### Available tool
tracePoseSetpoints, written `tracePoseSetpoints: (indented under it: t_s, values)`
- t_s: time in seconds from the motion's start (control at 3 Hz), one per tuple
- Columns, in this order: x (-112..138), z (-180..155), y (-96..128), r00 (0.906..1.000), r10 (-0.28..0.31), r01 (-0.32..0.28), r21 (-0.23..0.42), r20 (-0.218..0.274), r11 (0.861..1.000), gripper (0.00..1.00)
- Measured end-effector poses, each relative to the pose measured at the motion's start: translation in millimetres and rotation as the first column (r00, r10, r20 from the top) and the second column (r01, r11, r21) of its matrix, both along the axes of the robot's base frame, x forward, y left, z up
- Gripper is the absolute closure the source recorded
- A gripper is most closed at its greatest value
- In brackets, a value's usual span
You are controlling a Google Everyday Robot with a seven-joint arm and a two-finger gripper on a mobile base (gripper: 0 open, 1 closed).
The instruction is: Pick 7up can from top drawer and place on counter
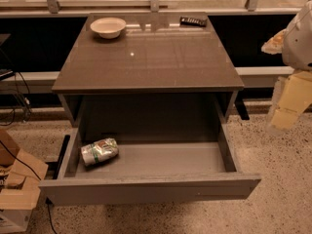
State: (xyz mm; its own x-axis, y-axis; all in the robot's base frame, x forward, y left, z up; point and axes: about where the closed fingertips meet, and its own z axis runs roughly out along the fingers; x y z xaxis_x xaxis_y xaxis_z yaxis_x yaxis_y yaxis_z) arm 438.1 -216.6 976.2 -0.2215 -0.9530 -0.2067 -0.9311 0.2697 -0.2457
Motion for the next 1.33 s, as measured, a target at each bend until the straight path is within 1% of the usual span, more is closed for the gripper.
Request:
tracePoseSetpoints:
  t_s: [0.33, 0.67, 1.0, 1.33]
  values:
    - [0.1, 0.0, 0.1, 1.0000, 0.000, 0.000, 0.001, 0.000, 1.000, 0.00]
    - [6.3, -7.6, 15.9, 0.9998, 0.021, -0.021, 0.067, 0.006, 0.998, 0.00]
    - [11.6, -23.8, 50.5, 0.9944, 0.106, -0.104, 0.165, -0.002, 0.981, 0.00]
    - [17.5, -39.2, 87.6, 0.9800, 0.199, -0.190, 0.265, -0.009, 0.945, 0.00]
